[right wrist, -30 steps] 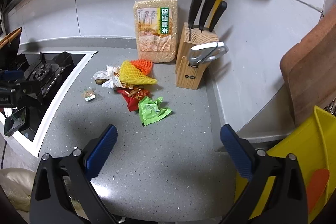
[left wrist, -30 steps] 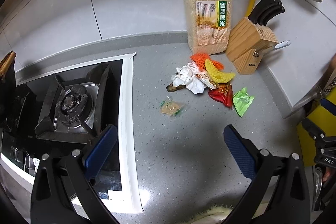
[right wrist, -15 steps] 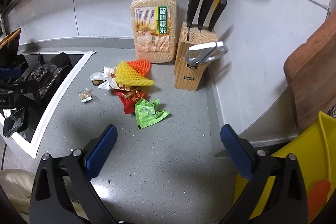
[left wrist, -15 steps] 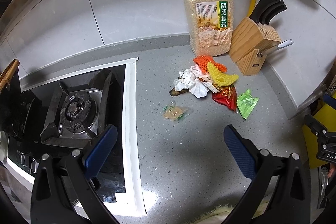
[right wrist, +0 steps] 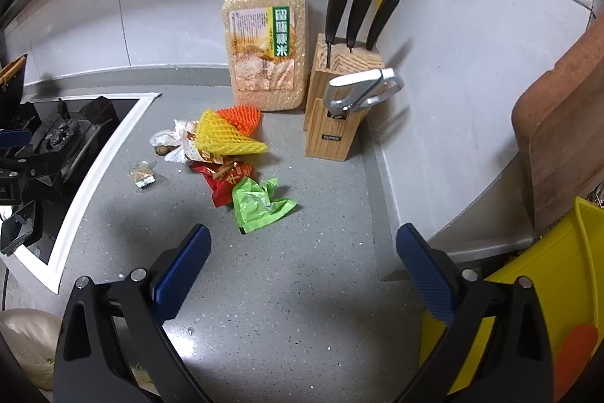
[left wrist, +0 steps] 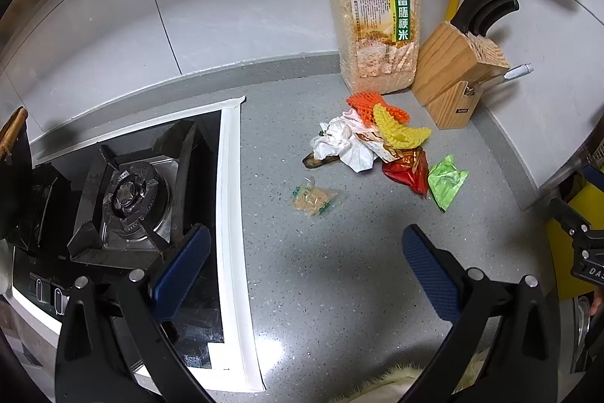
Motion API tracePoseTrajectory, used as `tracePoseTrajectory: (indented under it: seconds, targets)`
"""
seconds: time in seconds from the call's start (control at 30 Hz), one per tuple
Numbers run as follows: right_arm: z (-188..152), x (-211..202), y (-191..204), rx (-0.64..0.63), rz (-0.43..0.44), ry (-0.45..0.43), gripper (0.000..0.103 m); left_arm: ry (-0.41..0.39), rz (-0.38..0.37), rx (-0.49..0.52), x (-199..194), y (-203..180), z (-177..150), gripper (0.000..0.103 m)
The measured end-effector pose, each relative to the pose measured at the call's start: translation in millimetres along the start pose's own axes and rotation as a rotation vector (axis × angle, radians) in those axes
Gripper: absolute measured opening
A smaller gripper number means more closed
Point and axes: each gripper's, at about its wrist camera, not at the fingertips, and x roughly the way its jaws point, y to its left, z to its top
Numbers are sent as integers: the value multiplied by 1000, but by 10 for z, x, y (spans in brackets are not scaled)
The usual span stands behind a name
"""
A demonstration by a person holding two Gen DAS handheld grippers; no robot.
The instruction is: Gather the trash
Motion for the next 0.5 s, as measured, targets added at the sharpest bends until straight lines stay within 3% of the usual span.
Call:
tracePoseTrajectory:
  seconds: [0.5]
  targets:
    - [29, 87, -3, 8, 9, 27, 96, 32, -4, 11, 151, 5, 21, 100]
